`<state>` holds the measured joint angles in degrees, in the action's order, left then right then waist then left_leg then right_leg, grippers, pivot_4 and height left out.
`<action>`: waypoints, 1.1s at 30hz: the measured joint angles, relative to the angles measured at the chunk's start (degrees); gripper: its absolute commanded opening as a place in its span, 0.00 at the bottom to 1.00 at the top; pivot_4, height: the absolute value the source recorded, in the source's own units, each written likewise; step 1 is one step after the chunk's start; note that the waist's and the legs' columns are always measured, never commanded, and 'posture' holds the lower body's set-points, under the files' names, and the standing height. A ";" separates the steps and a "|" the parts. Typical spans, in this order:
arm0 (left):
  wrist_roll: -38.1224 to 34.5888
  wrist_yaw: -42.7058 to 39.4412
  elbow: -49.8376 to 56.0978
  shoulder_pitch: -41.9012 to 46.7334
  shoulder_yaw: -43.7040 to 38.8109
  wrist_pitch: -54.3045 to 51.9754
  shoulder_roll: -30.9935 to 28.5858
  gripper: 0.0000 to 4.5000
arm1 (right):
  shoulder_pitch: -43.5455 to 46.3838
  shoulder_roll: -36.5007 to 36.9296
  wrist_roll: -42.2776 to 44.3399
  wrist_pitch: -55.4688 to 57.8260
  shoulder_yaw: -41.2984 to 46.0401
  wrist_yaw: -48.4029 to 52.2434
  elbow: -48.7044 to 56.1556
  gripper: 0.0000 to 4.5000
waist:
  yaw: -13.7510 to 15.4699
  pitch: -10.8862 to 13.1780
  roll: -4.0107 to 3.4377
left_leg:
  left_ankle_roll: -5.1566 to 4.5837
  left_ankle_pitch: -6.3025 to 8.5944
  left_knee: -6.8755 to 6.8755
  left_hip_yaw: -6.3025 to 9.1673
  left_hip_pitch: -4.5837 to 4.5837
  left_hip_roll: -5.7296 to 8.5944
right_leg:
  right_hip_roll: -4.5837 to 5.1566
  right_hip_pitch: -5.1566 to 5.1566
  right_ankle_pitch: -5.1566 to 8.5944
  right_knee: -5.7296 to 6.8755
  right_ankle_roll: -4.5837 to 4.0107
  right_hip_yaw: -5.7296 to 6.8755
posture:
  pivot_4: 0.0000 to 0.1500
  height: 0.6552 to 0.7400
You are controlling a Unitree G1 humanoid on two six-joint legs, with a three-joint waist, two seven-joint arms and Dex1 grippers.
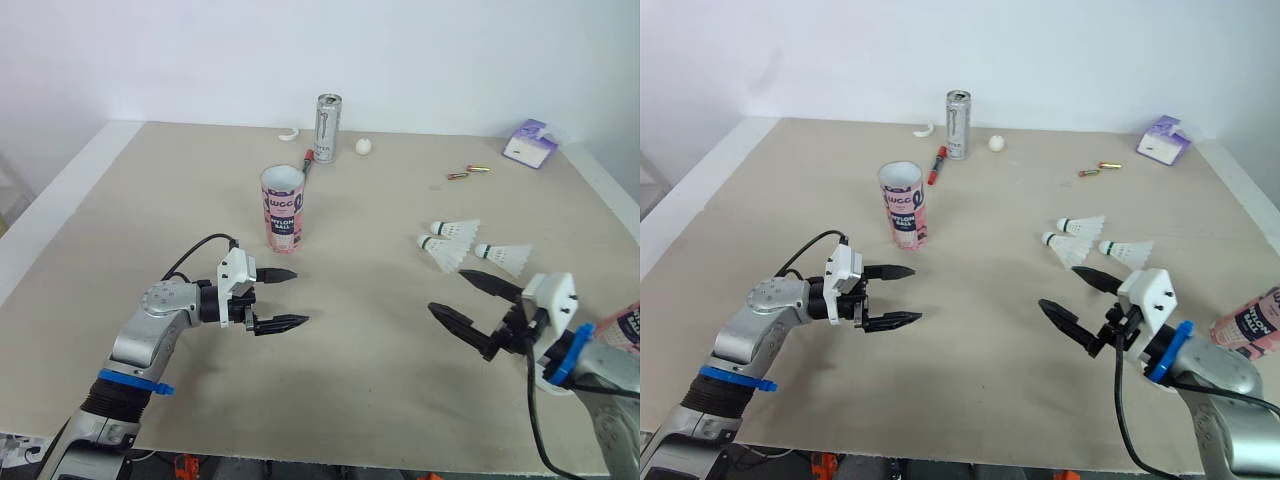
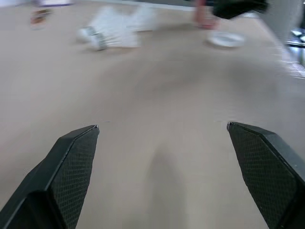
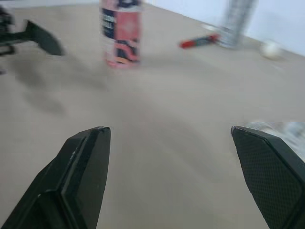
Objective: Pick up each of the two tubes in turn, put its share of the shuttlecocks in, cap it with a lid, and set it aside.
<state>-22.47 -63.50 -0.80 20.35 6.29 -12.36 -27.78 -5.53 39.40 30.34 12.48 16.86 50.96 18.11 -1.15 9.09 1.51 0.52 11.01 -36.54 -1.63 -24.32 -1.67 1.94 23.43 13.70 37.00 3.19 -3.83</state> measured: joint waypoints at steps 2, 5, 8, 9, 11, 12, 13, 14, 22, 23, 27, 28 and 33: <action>0.45 4.76 0.23 -0.63 -1.46 -1.55 0.65 1.00 | 4.32 -0.03 -1.45 -1.23 -3.43 2.38 -3.85 0.97 | -0.01 0.01 0.02 | 0.01 0.01 0.00 0.03 -0.03 -0.02 | -0.03 0.00 -0.04 0.00 0.05 0.06 | 1.00 1.00; 1.27 11.41 0.66 -1.28 -4.07 -3.38 1.83 1.00 | 9.23 -0.67 -3.00 -2.76 -7.08 4.94 -8.53 0.97 | -0.02 0.02 0.03 | 0.02 0.01 0.00 0.03 0.00 -0.04 | -0.03 -0.02 -0.13 0.00 0.21 0.08 | 1.00 1.00; 2.74 21.22 0.99 -1.93 -7.54 -5.51 3.92 1.00 | 15.05 -2.72 -3.82 -3.63 -10.34 6.58 -13.59 0.97 | -0.04 0.02 0.04 | 0.02 0.01 -0.01 0.04 0.00 -0.03 | -0.03 -0.04 -0.19 0.02 0.27 0.08 | 1.00 1.00; 3.18 23.09 1.00 -1.94 -7.96 -5.78 4.54 1.00 | 15.82 -2.97 -4.07 -3.88 -10.75 6.84 -14.25 0.97 | -0.04 0.02 0.04 | 0.02 0.01 -0.01 0.04 0.01 -0.03 | -0.03 -0.04 -0.19 0.02 0.28 0.08 | 1.00 1.00; 3.58 27.31 1.01 -1.97 -8.97 -6.93 6.13 1.00 | 17.72 -3.54 -4.84 -4.40 -11.87 7.44 -15.66 0.97 | 0.09 0.02 0.05 | 0.02 0.01 -0.02 0.06 -0.02 0.00 | -0.02 -0.05 -0.20 0.02 0.29 0.10 | 1.00 1.00; 3.71 28.45 1.07 -1.97 -9.04 -7.19 6.71 1.00 | 18.18 -3.82 -4.95 -4.62 -12.10 7.49 -16.03 0.97 | 0.12 0.02 0.05 | 0.02 0.01 -0.02 0.05 -0.01 0.02 | 0.00 -0.06 -0.20 0.02 0.29 0.10 | 1.00 1.00; 4.07 29.71 1.14 -1.97 -8.87 -7.60 7.32 1.00 | 18.88 -4.19 -5.33 -4.93 -12.40 7.55 -16.68 0.97 | 0.12 0.02 0.05 | 0.02 0.01 -0.02 0.04 -0.02 0.03 | 0.01 -0.06 -0.21 0.02 0.29 0.09 | 1.00 1.00; 4.40 30.35 1.17 -1.97 -8.70 -7.65 7.73 1.00 | 19.21 -4.32 -5.63 -5.12 -12.48 7.54 -17.12 0.97 | 0.11 0.02 0.05 | 0.03 0.01 -0.02 0.02 -0.02 0.04 | 0.01 -0.05 -0.22 0.01 0.29 0.07 | 1.00 1.00; 6.32 33.09 -1.23 0.53 -7.16 -7.54 9.79 1.00 | 20.60 -4.76 -7.60 -6.88 -12.49 7.21 -19.28 0.97 | 0.05 0.02 0.05 | 0.05 -0.01 -0.03 0.04 0.01 0.02 | -0.06 -0.05 -0.27 0.04 0.27 0.08 | 1.00 1.00; 6.38 33.01 -2.26 1.09 -7.06 -7.29 9.96 1.00 | 20.68 -4.77 -7.81 -7.19 -12.48 7.13 -19.54 0.97 | 0.02 0.02 0.05 | 0.05 -0.01 -0.04 0.03 0.03 0.02 | -0.06 -0.06 -0.27 0.04 0.28 0.07 | 1.00 1.00; 7.62 32.86 -6.70 3.73 -6.51 -6.08 10.10 1.00 | 20.78 -4.90 -8.25 -7.52 -12.48 6.36 -19.67 0.97 | 0.01 0.02 0.05 | 0.05 -0.01 -0.04 0.03 0.02 0.02 | -0.07 -0.06 -0.27 0.04 0.28 0.07 | 1.00 1.00; 8.15 32.74 -8.12 4.67 -6.24 -5.46 10.14 1.00 | 20.79 -4.93 -8.33 -7.61 -12.48 6.16 -19.67 0.97 | 0.02 0.02 0.05 | 0.05 -0.01 -0.04 0.03 0.02 0.02 | -0.07 -0.06 -0.27 0.04 0.28 0.07 | 1.00 1.00; 9.60 31.65 -13.61 8.55 -5.86 -2.82 10.71 1.00 | 20.83 -5.42 -8.76 -7.76 -12.48 5.01 -19.66 0.97 | 0.01 0.02 0.05 | 0.06 -0.01 -0.04 0.02 0.01 0.03 | -0.07 -0.05 -0.27 0.03 0.28 0.04 | 1.00 1.00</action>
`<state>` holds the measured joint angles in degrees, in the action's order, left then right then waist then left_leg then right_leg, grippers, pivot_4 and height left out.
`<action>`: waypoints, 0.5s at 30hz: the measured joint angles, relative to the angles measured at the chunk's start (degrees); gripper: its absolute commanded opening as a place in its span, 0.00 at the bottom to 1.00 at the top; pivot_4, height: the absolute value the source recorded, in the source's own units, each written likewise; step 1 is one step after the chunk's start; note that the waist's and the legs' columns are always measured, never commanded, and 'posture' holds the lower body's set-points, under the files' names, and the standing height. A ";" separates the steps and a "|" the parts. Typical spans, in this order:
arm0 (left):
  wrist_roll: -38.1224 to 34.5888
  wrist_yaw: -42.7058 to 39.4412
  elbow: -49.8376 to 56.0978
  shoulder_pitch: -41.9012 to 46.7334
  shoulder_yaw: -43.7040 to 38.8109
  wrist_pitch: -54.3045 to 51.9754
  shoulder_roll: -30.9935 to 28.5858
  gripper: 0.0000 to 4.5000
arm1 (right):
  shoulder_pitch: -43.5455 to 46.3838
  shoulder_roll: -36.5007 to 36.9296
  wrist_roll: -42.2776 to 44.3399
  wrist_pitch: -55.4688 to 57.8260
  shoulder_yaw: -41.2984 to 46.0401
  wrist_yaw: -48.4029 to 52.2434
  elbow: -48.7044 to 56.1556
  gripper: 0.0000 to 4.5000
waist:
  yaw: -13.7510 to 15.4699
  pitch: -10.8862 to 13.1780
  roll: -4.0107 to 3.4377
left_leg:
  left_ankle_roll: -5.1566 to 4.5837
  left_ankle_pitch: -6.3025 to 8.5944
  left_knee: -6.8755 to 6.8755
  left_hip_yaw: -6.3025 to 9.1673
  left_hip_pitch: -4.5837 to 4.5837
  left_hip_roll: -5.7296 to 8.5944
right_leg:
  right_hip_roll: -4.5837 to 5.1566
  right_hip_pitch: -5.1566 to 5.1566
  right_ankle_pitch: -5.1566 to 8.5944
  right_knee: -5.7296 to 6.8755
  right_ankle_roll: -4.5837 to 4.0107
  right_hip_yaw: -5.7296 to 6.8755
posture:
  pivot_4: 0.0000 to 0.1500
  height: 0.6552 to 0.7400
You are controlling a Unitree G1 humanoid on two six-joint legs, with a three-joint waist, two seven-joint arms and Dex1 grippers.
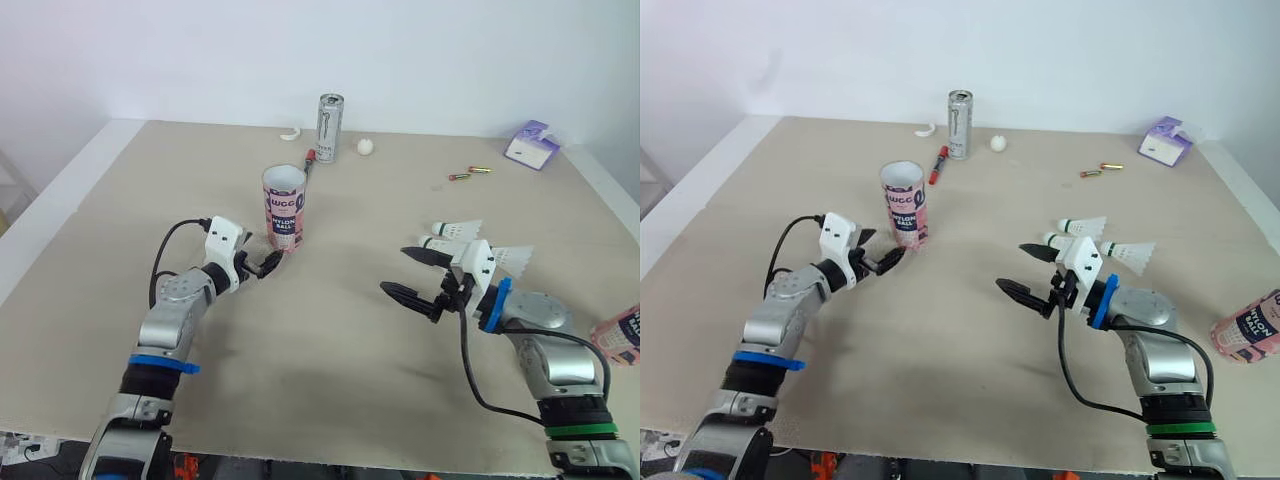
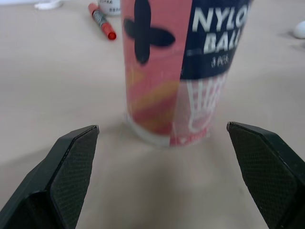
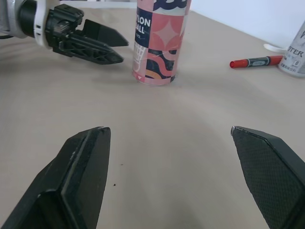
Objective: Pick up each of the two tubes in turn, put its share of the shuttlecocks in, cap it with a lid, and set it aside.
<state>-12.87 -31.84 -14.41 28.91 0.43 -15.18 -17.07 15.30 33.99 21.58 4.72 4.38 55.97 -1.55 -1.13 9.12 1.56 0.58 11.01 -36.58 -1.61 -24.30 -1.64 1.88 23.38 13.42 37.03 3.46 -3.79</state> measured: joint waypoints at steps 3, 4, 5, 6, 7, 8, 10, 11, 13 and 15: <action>0.78 -0.80 -3.36 1.94 0.48 1.26 0.23 1.00 | 0.00 -0.87 0.07 0.14 0.01 -0.95 0.02 0.97 | 0.00 0.00 0.00 | 0.00 0.00 0.00 0.01 0.00 0.00 | -0.01 0.00 0.00 0.00 -0.01 0.01 | 1.00 1.00; 0.95 -0.95 -3.76 2.24 0.57 1.44 0.24 1.00 | 0.00 -1.05 0.08 0.16 0.02 -1.17 0.02 0.97 | 0.00 0.00 0.00 | 0.00 0.00 0.00 0.01 -0.01 0.00 | -0.01 0.01 -0.01 0.00 -0.01 0.01 | 1.00 1.00; 1.17 -1.24 -4.86 2.96 0.75 1.93 0.27 1.00 | 0.00 -1.12 0.08 0.18 0.02 -1.35 0.02 0.97 | 0.00 0.00 0.00 | 0.00 0.00 0.00 0.01 -0.01 0.00 | -0.01 0.00 -0.01 0.01 -0.01 0.01 | 1.00 1.00; 1.31 -1.38 -6.16 3.86 0.83 2.59 0.31 1.00 | 0.04 -1.15 0.08 0.18 0.02 -1.57 0.03 0.97 | 0.00 0.00 0.00 | 0.00 0.00 0.00 0.01 -0.01 0.01 | -0.01 0.00 0.00 0.00 0.01 0.01 | 1.00 1.00; 1.39 -1.49 -6.77 4.23 0.83 2.92 0.32 1.00 | 0.04 -1.15 0.08 0.18 0.02 -1.68 0.03 0.97 | 0.00 0.00 0.00 | 0.00 0.00 0.00 0.01 -0.01 0.01 | -0.01 0.00 0.00 0.01 0.01 0.00 | 1.00 1.00; 1.46 -1.65 -7.22 4.55 0.82 3.09 0.31 1.00 | 0.03 -1.15 0.08 0.18 0.03 -1.82 0.03 0.97 | 0.00 0.00 0.00 | 0.00 0.00 0.00 0.00 -0.01 0.01 | -0.01 0.00 0.00 0.01 0.01 0.00 | 1.00 1.00; 1.66 -2.51 -8.95 5.52 0.95 4.12 0.34 1.00 | 0.04 -1.17 0.07 0.19 0.03 -2.32 0.03 0.97 | 0.00 0.00 0.00 | 0.00 0.00 0.00 0.00 -0.01 0.00 | -0.01 0.00 -0.01 0.01 0.01 0.00 | 1.00 1.00; 1.72 -2.71 -9.73 5.92 1.03 4.32 0.36 1.00 | 0.04 -1.19 0.07 0.19 0.03 -2.37 0.03 0.97 | -0.01 0.00 0.00 | 0.00 0.00 0.00 0.01 -0.01 0.00 | -0.01 0.00 -0.01 0.01 0.00 0.01 | 1.00 1.00; 1.98 -3.29 -11.79 6.74 1.13 5.50 0.47 1.00 | 0.02 -1.19 0.06 0.19 0.03 -2.46 0.03 0.97 | 0.00 0.00 0.00 | 0.00 0.00 0.00 0.01 -0.01 0.01 | -0.01 0.00 -0.01 0.01 0.00 0.01 | 1.00 1.00; 2.92 -3.82 -15.18 8.91 1.30 6.61 0.58 1.00 | 0.02 -1.26 0.05 0.21 0.03 -2.63 0.10 0.97 | -0.01 0.00 0.01 | 0.00 0.00 -0.01 0.02 -0.02 0.01 | -0.01 0.00 0.00 0.01 0.02 0.02 | 1.00 1.00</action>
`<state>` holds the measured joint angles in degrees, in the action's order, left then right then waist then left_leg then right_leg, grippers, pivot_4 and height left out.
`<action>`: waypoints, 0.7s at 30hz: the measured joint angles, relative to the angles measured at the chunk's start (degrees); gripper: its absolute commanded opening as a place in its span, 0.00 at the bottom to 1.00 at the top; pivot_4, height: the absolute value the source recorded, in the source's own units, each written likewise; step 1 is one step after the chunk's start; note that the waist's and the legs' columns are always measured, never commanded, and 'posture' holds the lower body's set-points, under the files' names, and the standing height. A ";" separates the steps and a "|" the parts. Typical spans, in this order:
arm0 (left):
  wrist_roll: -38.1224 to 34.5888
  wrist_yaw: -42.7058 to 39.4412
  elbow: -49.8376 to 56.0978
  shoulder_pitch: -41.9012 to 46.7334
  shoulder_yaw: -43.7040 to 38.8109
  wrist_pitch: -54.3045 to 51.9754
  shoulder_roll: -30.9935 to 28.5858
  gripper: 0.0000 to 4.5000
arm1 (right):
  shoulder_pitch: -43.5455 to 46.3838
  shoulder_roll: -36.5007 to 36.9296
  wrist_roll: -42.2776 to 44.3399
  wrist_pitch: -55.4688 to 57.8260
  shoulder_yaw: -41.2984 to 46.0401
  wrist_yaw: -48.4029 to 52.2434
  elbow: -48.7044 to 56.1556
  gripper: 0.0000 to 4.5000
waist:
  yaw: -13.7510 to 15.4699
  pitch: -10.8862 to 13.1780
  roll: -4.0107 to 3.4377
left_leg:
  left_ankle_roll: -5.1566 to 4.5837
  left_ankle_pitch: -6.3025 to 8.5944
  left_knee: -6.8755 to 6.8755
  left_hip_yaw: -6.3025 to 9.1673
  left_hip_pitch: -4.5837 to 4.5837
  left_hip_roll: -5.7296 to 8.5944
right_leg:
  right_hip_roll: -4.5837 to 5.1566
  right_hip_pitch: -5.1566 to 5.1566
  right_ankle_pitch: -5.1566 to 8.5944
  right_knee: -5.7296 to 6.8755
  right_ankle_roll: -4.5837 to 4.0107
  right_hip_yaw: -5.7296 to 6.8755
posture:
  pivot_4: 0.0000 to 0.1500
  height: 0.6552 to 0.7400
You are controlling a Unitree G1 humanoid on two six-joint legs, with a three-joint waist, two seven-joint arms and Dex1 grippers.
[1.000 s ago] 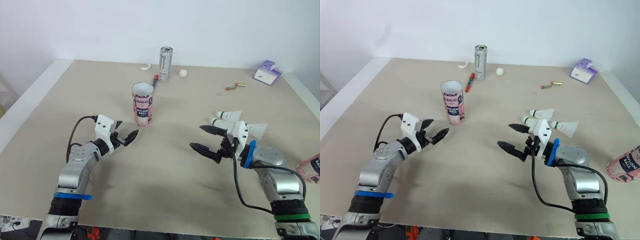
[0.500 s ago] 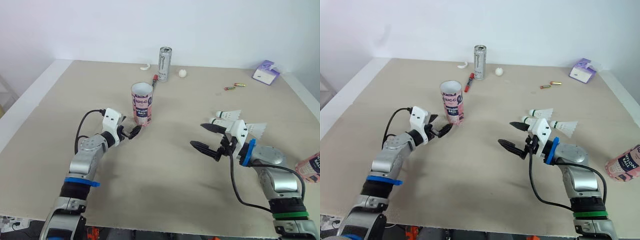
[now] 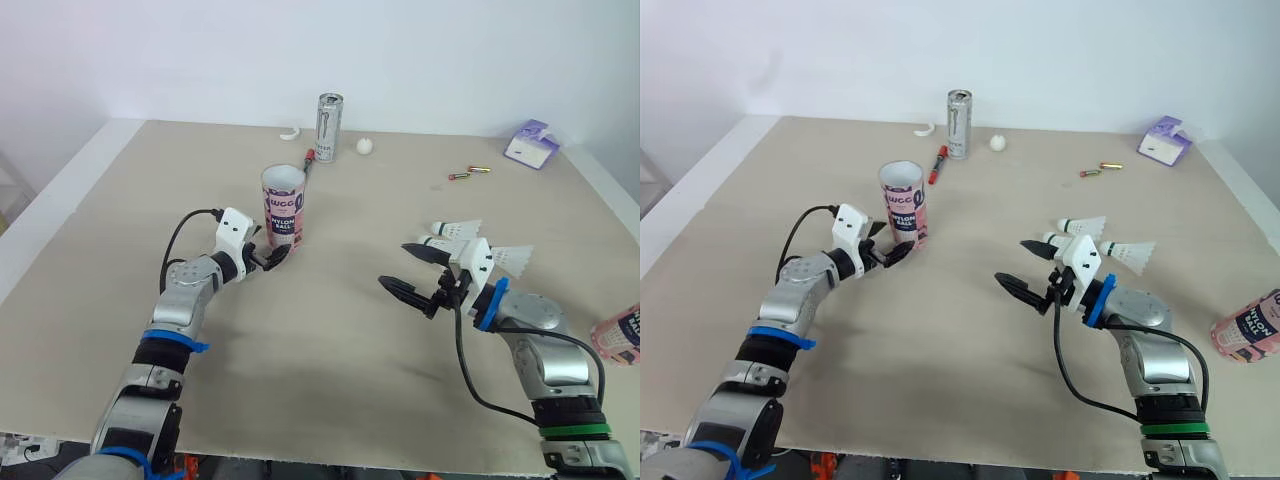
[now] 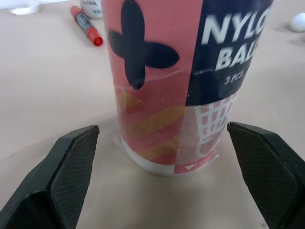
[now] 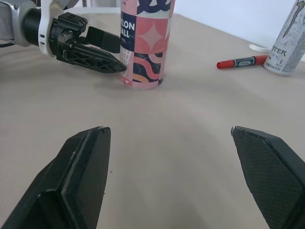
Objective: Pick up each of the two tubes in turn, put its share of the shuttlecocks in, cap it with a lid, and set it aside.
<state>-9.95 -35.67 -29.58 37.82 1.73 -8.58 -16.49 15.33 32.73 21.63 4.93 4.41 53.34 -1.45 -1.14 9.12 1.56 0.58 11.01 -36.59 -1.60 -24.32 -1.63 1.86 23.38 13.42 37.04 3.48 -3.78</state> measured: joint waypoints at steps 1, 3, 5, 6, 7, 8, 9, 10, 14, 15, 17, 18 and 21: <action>0.10 -0.08 -0.63 0.49 0.01 0.19 0.02 1.00 | 0.00 -0.03 0.00 0.00 0.00 -0.03 0.01 0.97 | 0.00 0.00 0.00 | 0.00 0.00 0.00 0.00 0.00 0.00 | 0.00 0.00 0.00 0.00 0.01 0.00 | 1.00 1.00; 0.63 -0.75 -3.67 2.63 0.02 1.61 0.23 1.00 | -0.02 -0.08 -0.02 0.04 0.00 -0.20 0.03 0.97 | 0.00 0.00 0.00 | 0.00 0.00 -0.01 -0.01 0.00 0.00 | 0.00 0.00 0.00 0.00 0.02 0.00 | 1.00 1.00; 0.97 -1.19 -6.25 4.27 0.03 2.79 0.41 1.00 | -0.02 -0.08 -0.06 0.06 0.00 -0.44 0.04 0.97 | 0.00 0.00 0.00 | 0.00 0.00 -0.01 -0.01 0.00 0.00 | 0.00 0.00 0.00 0.00 0.02 -0.01 | 1.00 1.00; 1.09 -1.54 -8.46 5.46 0.04 3.78 0.62 1.00 | -0.02 -0.08 -0.08 0.08 0.00 -0.80 0.04 0.97 | 0.00 0.00 0.00 | 0.00 0.00 -0.01 -0.01 0.00 0.01 | 0.00 0.01 0.00 0.00 0.02 0.00 | 1.00 1.00; 1.17 -2.25 -10.38 6.49 0.05 4.53 0.88 1.00 | -0.03 -0.08 -0.08 0.09 0.00 -0.99 0.05 0.97 | 0.00 0.00 0.00 | 0.00 0.00 0.00 -0.01 -0.01 0.01 | 0.00 0.00 0.00 0.00 0.02 0.00 | 1.00 1.00; 1.21 -2.39 -10.74 6.72 0.05 4.64 0.98 1.00 | -0.03 -0.08 -0.08 0.08 0.00 -1.01 0.05 0.97 | 0.00 0.00 0.00 | 0.00 0.00 0.00 -0.01 -0.01 0.01 | 0.00 0.01 0.01 0.00 0.02 0.00 | 1.00 1.00; 1.33 -2.99 -12.17 7.44 0.07 5.28 1.27 1.00 | -0.05 -0.08 -0.11 0.09 0.00 -1.11 0.05 0.97 | 0.00 0.00 0.01 | 0.00 0.00 0.00 0.00 -0.02 0.01 | 0.00 0.01 0.01 0.00 0.02 0.00 | 1.00 1.00; 1.58 -3.55 -13.52 8.19 0.13 5.75 1.49 1.00 | -0.04 -0.09 -0.12 0.09 0.00 -1.17 0.07 0.97 | 0.00 0.00 0.01 | 0.00 0.00 0.00 0.00 -0.02 0.02 | 0.00 0.01 0.01 -0.01 0.02 0.00 | 1.00 1.00; 2.20 -4.70 -19.53 11.59 0.10 7.06 2.12 1.00 | -0.08 -0.09 -0.20 0.12 0.01 -1.37 0.13 0.97 | -0.01 0.01 0.01 | 0.00 0.00 0.00 0.00 -0.03 0.03 | 0.00 0.02 0.04 0.00 0.07 0.00 | 1.00 1.00; 2.24 -4.83 -20.29 12.01 0.07 7.39 2.19 1.00 | -0.11 -0.08 -0.20 0.13 0.01 -1.39 0.15 0.97 | -0.01 0.01 0.01 | 0.00 0.00 0.00 0.00 -0.04 0.03 | 0.00 0.02 0.04 0.00 0.07 0.00 | 1.00 1.00; 2.67 -5.00 -23.92 14.09 0.05 8.26 2.44 1.00 | -0.17 -0.09 -0.26 0.15 0.01 -1.50 0.20 0.97 | -0.01 0.02 0.03 | 0.00 0.00 0.00 0.02 -0.05 0.03 | 0.00 0.02 0.04 0.00 0.07 0.03 | 1.00 1.00; 2.92 -5.13 -25.51 15.19 0.05 8.92 2.48 1.00 | -0.24 -0.08 -0.42 0.15 0.01 -1.59 0.24 0.97 | -0.01 0.02 0.03 | 0.00 0.00 0.00 0.02 -0.06 0.03 | 0.00 0.03 0.04 0.00 0.07 0.02 | 1.00 1.00; 3.78 -5.36 -28.62 16.86 0.06 11.30 2.60 1.00 | -0.32 -0.08 -0.50 0.28 0.01 -1.93 0.34 0.97 | -0.01 0.02 0.03 | 0.00 0.00 0.00 0.01 -0.06 0.04 | 0.00 0.04 0.04 -0.01 0.07 0.01 | 1.00 1.00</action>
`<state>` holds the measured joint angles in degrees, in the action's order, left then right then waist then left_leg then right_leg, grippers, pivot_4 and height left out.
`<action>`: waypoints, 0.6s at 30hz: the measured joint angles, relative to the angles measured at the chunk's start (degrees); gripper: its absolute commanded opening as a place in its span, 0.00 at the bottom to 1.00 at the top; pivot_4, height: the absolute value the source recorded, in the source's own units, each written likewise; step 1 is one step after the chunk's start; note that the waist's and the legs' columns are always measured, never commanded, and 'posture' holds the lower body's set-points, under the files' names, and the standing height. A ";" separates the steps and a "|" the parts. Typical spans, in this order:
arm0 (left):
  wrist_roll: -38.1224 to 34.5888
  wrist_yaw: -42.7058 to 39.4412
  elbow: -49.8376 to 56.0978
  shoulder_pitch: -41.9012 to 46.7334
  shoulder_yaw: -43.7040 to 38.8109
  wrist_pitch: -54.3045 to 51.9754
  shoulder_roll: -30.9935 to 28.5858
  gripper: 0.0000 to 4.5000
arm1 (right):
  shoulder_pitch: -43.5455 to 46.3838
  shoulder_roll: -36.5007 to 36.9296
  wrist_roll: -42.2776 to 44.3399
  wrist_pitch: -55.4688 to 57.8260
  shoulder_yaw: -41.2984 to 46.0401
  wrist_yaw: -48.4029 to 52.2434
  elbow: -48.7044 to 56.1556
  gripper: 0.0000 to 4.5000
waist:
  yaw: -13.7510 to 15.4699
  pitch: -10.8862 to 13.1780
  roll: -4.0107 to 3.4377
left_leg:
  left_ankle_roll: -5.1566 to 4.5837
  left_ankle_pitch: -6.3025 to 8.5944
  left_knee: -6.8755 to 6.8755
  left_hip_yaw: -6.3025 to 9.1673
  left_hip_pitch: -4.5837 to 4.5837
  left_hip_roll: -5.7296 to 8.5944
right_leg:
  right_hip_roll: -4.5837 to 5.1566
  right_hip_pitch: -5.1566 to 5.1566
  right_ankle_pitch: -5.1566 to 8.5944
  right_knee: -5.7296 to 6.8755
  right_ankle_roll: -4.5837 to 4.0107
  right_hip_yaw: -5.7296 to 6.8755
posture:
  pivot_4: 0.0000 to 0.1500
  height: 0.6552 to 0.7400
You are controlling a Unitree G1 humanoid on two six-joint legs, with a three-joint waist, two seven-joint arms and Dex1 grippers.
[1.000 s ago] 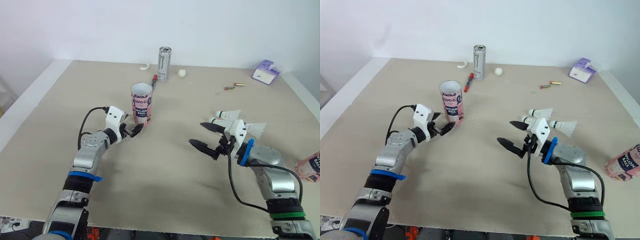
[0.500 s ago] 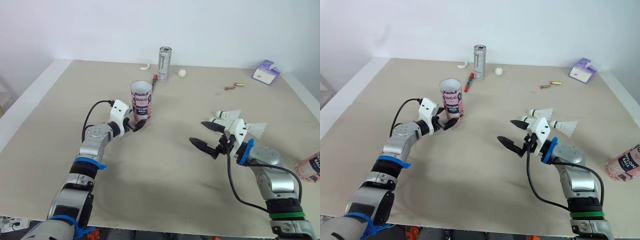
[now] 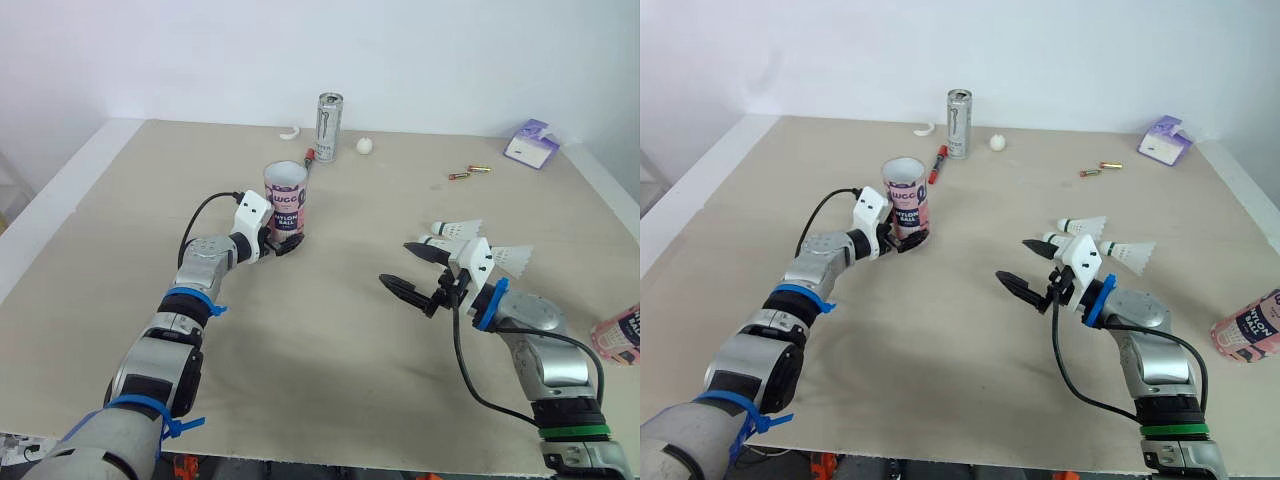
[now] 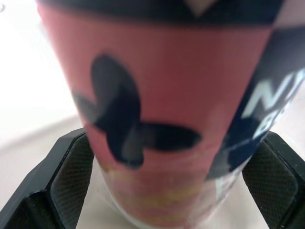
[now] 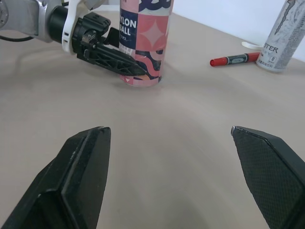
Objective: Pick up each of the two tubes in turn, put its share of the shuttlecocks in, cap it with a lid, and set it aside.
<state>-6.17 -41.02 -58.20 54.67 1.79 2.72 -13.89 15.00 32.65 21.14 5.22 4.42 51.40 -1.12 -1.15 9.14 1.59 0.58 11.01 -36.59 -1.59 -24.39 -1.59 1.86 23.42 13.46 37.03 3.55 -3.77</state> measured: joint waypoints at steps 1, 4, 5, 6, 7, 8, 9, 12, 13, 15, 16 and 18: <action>0.20 -0.22 -0.95 0.29 0.00 0.94 0.08 1.00 | -0.04 0.00 0.02 0.15 0.00 -0.05 0.14 0.97 | 0.00 0.00 0.00 | 0.00 0.00 0.00 0.00 0.00 0.00 | 0.00 0.00 0.00 0.00 -0.01 0.00 | 1.00 1.00; 1.31 -0.75 -3.59 0.87 0.04 4.04 0.62 1.00 | -0.20 0.00 0.49 0.90 0.00 -0.03 1.02 0.97 | 0.00 0.00 0.00 | 0.01 0.00 0.00 0.01 -0.02 0.00 | 0.00 0.01 -0.01 0.00 -0.02 0.00 | 1.00 1.00; 1.48 -0.82 -4.05 0.99 0.05 4.61 0.78 1.00 | -0.28 0.00 0.67 1.03 0.01 -0.01 1.25 0.97 | 0.01 0.00 0.00 | 0.01 0.00 0.00 0.01 -0.02 0.00 | 0.00 0.00 -0.01 0.00 -0.01 0.00 | 1.00 1.00; 1.83 -0.95 -4.48 1.16 0.06 5.32 1.03 1.00 | -0.60 0.00 1.20 1.45 0.05 0.11 1.76 0.97 | 0.00 0.00 0.00 | 0.01 0.00 0.00 0.01 -0.03 0.00 | 0.00 0.00 -0.01 0.00 -0.01 0.01 | 1.00 1.00; 2.00 -1.08 -4.86 1.32 0.06 5.94 1.11 1.00 | -0.83 0.00 1.79 1.98 0.06 0.37 2.22 0.97 | 0.00 0.00 0.00 | 0.01 0.01 0.00 0.01 -0.03 0.00 | 0.00 0.01 -0.01 0.00 -0.01 0.00 | 1.00 1.00; 2.24 -1.21 -5.39 1.58 0.06 6.30 1.13 1.00 | -1.11 0.00 2.44 2.58 0.06 0.77 2.68 0.97 | 0.00 0.00 0.00 | 0.01 0.01 0.00 0.01 -0.03 0.00 | 0.00 0.01 -0.01 0.00 -0.01 0.00 | 1.00 1.00; 2.45 -1.57 -6.04 1.86 0.03 6.58 1.12 1.00 | -1.34 0.00 3.29 3.20 0.06 1.08 3.21 0.97 | 0.00 0.00 0.00 | 0.01 0.01 0.00 0.01 -0.03 0.00 | 0.00 0.01 -0.01 0.00 -0.01 0.00 | 1.00 1.00; 3.10 -2.06 -6.70 2.01 0.00 7.71 1.12 1.00 | -1.37 0.00 4.61 4.13 0.06 1.74 4.18 0.97 | 0.00 0.00 0.00 | 0.01 0.00 0.00 0.02 -0.03 0.00 | 0.00 0.01 0.00 0.00 -0.01 0.01 | 1.00 1.00; 3.40 -2.12 -7.33 2.15 -0.11 8.55 1.12 1.00 | -1.37 0.00 5.08 4.53 0.06 2.22 4.47 0.97 | 0.00 0.00 0.00 | 0.01 0.01 0.00 0.02 -0.03 0.00 | 0.00 0.01 -0.01 0.01 -0.01 0.01 | 1.00 1.00; 3.49 -2.17 -7.85 2.28 -0.14 8.81 1.11 0.89 | -1.36 0.00 5.12 4.66 0.06 2.30 4.48 1.00 | 0.00 0.00 0.00 | 0.01 0.01 0.00 0.01 -0.03 0.00 | 0.00 0.01 -0.01 0.00 -0.01 0.01 | 1.00 1.00; 3.52 -2.21 -8.19 2.31 -0.22 9.14 1.11 0.84 | -1.36 0.00 5.12 4.67 0.06 2.32 4.48 1.00 | 0.00 0.00 0.00 | 0.01 0.01 0.00 0.01 -0.03 0.00 | 0.00 0.01 0.00 0.00 -0.01 0.01 | 1.00 1.00; 3.52 -2.32 -8.39 2.31 -0.28 9.63 1.11 0.72 | -1.36 0.00 5.12 4.68 0.06 2.33 4.48 1.00 | 0.00 0.00 0.00 | 0.01 0.01 0.00 0.02 -0.03 0.00 | 0.00 0.01 -0.01 0.00 -0.01 0.01 | 1.00 1.00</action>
<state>-2.65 -43.35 -66.59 56.98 1.51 12.35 -12.78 13.64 32.65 26.25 9.89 4.48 53.73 3.36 -1.15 9.14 1.59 0.59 11.02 -36.60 -1.57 -24.42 -1.59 1.86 23.43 13.45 37.04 3.55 -3.75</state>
